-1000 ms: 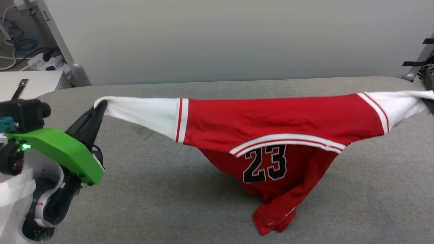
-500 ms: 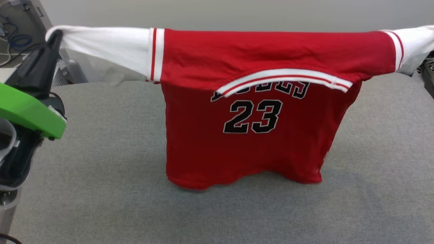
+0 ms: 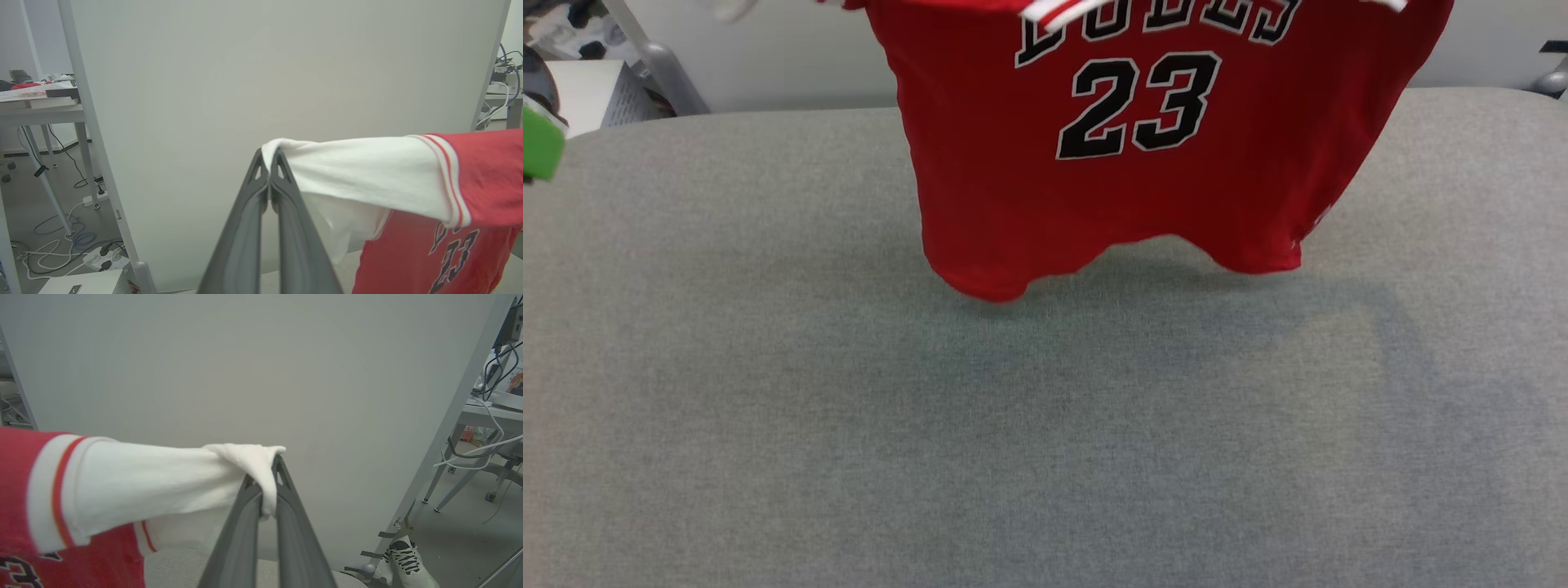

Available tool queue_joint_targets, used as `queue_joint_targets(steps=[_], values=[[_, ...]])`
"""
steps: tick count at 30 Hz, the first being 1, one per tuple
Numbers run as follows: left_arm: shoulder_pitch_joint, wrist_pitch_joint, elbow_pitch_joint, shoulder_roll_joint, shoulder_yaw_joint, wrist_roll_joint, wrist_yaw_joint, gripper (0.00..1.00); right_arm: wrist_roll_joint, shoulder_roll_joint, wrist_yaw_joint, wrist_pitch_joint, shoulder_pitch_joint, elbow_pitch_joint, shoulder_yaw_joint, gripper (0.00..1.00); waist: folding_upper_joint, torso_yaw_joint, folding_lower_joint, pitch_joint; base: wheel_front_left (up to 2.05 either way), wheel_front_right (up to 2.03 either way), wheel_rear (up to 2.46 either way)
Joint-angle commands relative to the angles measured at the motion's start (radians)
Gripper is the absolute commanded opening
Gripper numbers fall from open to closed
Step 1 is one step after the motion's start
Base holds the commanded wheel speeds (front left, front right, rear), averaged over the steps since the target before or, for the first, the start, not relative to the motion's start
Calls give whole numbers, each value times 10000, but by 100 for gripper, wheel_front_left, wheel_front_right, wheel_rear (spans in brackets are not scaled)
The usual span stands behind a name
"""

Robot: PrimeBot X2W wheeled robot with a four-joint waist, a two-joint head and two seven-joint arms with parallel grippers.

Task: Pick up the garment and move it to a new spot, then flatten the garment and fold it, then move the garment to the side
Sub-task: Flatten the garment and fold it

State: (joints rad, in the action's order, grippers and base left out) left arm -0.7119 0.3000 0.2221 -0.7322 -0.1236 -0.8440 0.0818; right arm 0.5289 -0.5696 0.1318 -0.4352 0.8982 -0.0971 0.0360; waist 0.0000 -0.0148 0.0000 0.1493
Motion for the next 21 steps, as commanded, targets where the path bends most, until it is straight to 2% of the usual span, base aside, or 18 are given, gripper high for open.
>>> queue_joint_targets(steps=[1, 6, 12, 16, 21], values=[[-607, 42, -226, -154, -17, 117, -153, 0, -120, -25, -11, 143, 585, -187, 29, 0, 0, 65, 0, 1313, 0, 0, 0], [-2527, -81, -1170, -47, -158, 234, -576, 0, -530, 138, -11, 706, 2409, -981, 186, 0, 0, 124, 0, 2526, 0, 0, 0], [-4805, -538, -2836, 314, -405, 548, -1022, 0, -1053, 677, -11, 1348, 4520, -2498, 345, 0, 0, 140, 0, 3672, 0, 0, 0], [-6305, -1163, -4040, 449, -588, 1045, -1346, 0, -1456, 1082, -11, 2156, 5903, -3423, 273, 0, 0, 113, 0, 4324, 0, 0, 0], [-7793, -2375, -5505, 883, -613, 1344, -1609, 0, -1921, 1505, -11, 3562, 7308, -4490, 1, 0, 0, 240, 0, 4881, 0, 0, 0]])
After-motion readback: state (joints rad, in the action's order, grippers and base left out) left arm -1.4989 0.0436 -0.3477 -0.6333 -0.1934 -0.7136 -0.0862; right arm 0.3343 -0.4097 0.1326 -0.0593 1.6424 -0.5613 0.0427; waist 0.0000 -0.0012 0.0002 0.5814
